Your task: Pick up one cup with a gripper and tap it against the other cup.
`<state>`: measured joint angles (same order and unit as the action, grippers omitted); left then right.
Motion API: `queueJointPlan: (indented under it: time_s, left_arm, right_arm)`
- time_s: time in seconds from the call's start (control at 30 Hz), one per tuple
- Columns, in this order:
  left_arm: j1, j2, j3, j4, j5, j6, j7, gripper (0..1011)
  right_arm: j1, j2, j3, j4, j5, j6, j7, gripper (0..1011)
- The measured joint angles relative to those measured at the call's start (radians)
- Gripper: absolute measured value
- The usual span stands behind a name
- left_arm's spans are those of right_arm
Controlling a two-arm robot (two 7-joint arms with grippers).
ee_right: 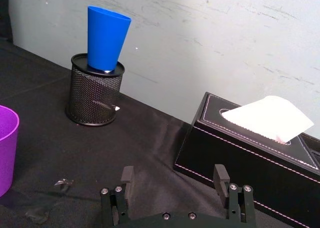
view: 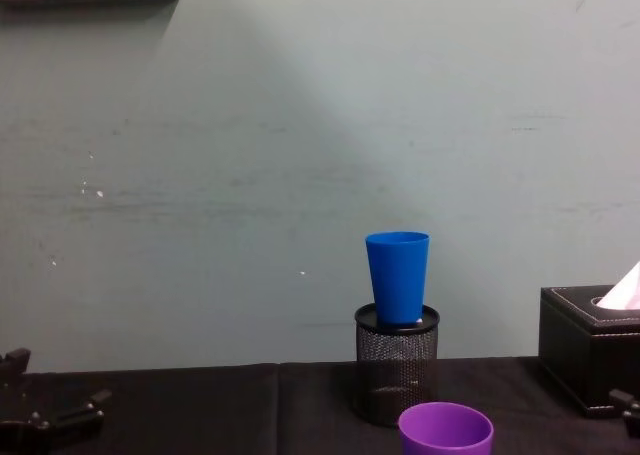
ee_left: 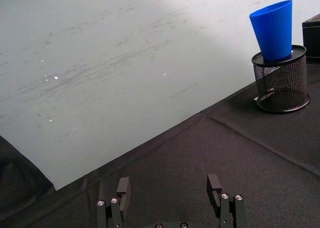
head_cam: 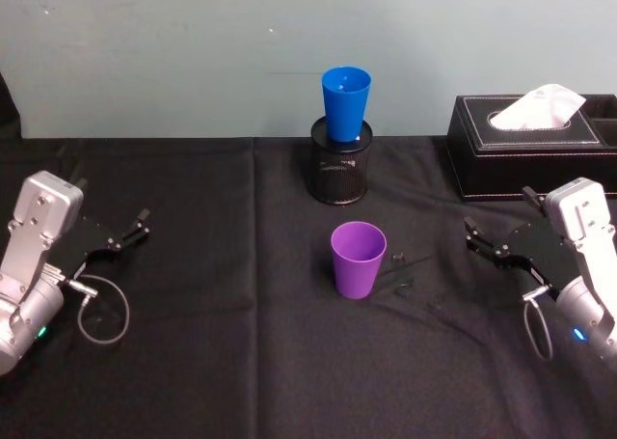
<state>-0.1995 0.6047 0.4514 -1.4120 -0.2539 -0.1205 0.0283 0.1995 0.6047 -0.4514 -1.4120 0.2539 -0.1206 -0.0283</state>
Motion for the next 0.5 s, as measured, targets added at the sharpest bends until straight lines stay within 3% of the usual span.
queueJointPlan:
  time_s: [0.5]
  left_arm:
    - [0.000, 0.000, 0.000, 0.000, 0.000, 0.000, 0.000, 1000]
  right_arm:
    - [0.000, 0.000, 0.000, 0.000, 0.000, 0.000, 0.000, 1003]
